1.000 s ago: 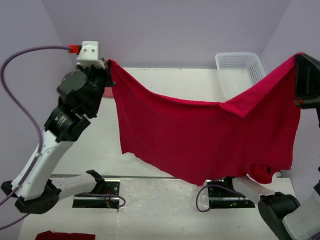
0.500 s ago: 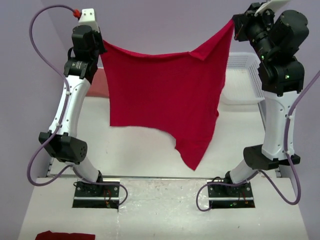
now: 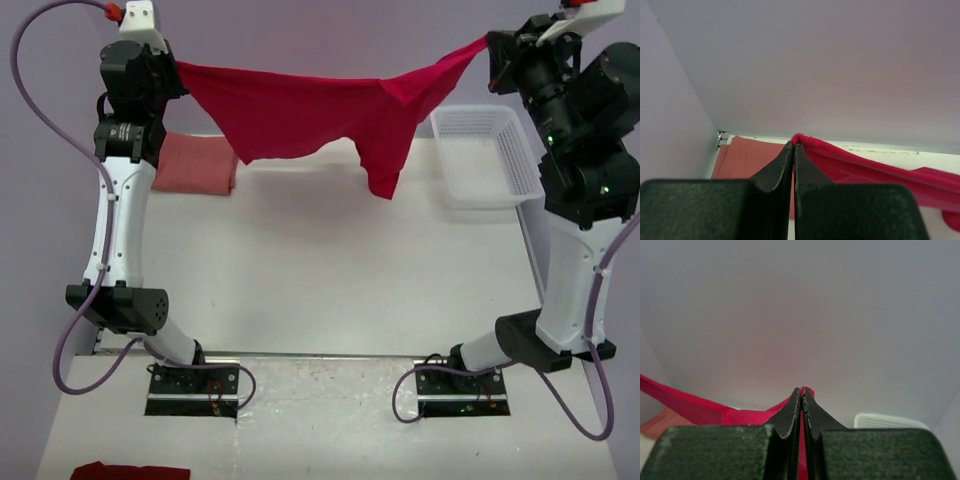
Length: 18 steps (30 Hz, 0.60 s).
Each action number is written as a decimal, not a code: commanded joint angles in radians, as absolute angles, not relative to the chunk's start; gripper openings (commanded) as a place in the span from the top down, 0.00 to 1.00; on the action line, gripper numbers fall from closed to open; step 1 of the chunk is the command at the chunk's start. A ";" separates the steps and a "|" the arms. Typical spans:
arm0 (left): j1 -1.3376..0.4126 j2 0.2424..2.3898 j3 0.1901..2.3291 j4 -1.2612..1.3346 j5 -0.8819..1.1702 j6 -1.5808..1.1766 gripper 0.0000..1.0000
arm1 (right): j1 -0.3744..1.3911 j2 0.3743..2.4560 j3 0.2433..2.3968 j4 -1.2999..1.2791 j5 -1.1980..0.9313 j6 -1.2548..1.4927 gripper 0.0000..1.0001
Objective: Fold and stack the t-shirts
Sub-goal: Flatten out the tshirt
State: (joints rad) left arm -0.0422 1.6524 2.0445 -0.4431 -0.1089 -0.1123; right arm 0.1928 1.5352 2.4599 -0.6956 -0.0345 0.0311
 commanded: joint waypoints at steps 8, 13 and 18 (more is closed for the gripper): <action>-0.037 1.306 1.959 -0.483 -0.018 -0.106 1.00 | 0.363 1.266 2.427 -0.708 0.110 -0.067 1.00; -0.037 1.198 1.951 -0.509 -0.006 -0.113 1.00 | 0.411 1.206 2.441 -0.755 0.100 -0.034 1.00; -0.037 1.204 1.997 -0.537 0.040 -0.124 1.00 | 0.414 1.187 2.445 -0.759 0.078 -0.015 1.00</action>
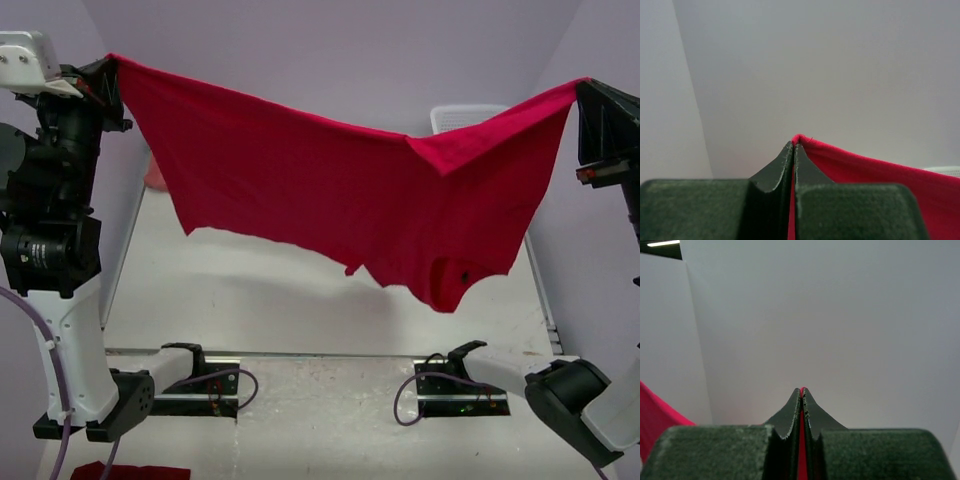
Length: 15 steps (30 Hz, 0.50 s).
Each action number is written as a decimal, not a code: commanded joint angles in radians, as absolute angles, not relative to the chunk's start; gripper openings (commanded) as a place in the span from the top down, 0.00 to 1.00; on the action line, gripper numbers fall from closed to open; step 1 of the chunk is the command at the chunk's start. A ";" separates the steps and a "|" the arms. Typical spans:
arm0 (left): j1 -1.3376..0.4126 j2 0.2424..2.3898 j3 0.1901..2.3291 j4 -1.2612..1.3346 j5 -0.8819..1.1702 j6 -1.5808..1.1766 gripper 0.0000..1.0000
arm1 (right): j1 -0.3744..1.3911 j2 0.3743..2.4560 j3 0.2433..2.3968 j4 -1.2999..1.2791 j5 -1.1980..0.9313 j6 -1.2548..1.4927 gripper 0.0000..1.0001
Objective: Fold and stack the t-shirts
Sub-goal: Flatten out the tshirt
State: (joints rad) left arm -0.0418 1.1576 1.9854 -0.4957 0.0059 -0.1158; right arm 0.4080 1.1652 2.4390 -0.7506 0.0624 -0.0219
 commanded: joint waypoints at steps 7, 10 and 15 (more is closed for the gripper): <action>-0.037 1.255 1.798 -0.445 0.074 -0.156 1.00 | 0.413 1.288 2.255 -0.681 0.167 -0.041 1.00; -0.037 1.307 1.656 -0.378 0.028 -0.172 1.00 | 0.405 1.374 2.198 -0.649 0.221 -0.052 1.00; -0.037 1.400 1.473 -0.239 0.005 -0.198 1.00 | 0.316 1.515 2.187 -0.615 0.213 -0.043 1.00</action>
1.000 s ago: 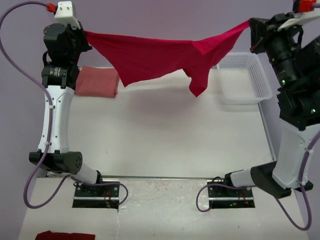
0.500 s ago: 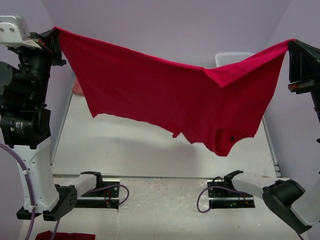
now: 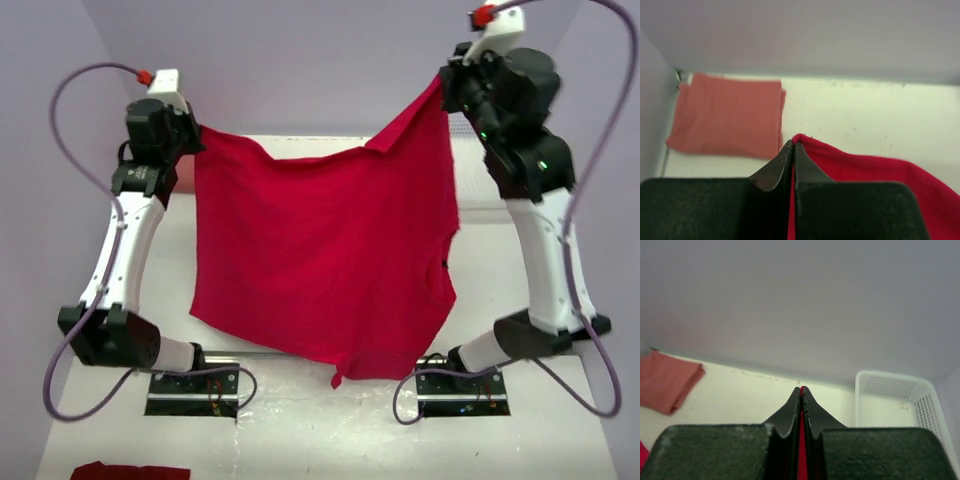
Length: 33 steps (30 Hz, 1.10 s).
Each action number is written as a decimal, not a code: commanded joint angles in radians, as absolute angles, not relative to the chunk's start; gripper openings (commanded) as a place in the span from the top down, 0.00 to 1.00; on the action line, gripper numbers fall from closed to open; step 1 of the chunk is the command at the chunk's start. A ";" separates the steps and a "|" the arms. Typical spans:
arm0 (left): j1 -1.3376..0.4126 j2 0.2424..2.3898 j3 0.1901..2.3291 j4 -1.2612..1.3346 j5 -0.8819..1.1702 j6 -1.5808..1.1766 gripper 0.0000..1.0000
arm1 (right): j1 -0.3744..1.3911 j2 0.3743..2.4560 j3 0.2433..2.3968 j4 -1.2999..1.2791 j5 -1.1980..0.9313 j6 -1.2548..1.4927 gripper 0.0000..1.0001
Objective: Fold and stack the t-shirts
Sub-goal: Flatten out the tshirt
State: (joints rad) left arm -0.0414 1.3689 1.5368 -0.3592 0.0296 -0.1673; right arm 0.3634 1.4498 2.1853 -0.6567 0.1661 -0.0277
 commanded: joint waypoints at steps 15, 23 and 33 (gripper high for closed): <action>-0.051 1.421 1.690 -0.293 0.055 -0.189 1.00 | 0.296 1.582 2.447 -0.698 0.179 -0.078 1.00; -0.063 1.223 1.675 -0.348 0.112 -0.206 1.00 | 0.440 1.378 2.378 -0.722 0.270 -0.123 1.00; -0.063 1.156 1.727 -0.387 0.150 -0.229 1.00 | 0.572 1.269 2.356 -0.709 0.301 -0.112 1.00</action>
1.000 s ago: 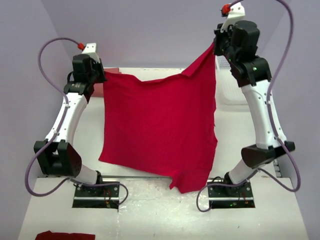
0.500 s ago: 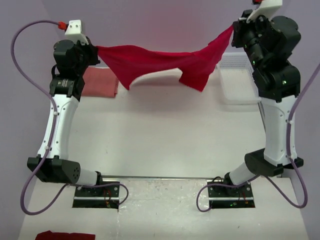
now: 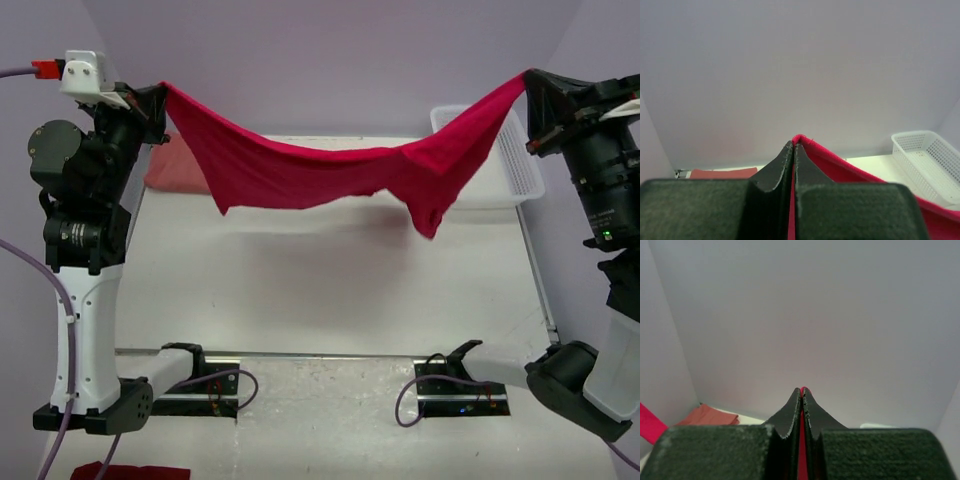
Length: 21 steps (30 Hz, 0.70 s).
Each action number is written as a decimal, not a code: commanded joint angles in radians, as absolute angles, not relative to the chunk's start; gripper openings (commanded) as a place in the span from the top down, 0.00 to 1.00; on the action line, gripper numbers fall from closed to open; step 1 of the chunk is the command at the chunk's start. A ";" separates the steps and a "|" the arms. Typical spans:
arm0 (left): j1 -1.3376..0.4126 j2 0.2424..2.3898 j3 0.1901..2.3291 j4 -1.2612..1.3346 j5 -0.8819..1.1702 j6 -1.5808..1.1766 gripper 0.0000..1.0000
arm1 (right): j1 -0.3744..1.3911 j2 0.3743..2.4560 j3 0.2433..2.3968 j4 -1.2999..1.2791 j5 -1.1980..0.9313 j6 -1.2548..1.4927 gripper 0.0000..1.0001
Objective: Fold and stack the t-shirts
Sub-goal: Flatten out the tshirt
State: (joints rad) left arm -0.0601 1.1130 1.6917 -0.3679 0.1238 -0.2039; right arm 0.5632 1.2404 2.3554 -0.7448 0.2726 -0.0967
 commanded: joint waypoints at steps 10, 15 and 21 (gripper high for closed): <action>-0.061 1.549 1.943 -0.330 0.106 -0.207 1.00 | 0.451 1.613 2.606 -0.640 0.209 -0.138 1.00; -0.052 1.909 2.323 -0.360 0.130 -0.175 1.00 | 0.302 1.741 2.601 -0.511 0.081 -0.118 1.00; -0.017 1.990 2.438 -0.244 0.178 -0.205 1.00 | 0.218 1.827 2.655 -0.434 0.006 -0.084 1.00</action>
State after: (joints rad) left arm -0.0452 2.0872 2.4134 -0.3817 0.1371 -0.1993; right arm 0.2527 1.8912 2.5946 -0.5758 0.0673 -0.1116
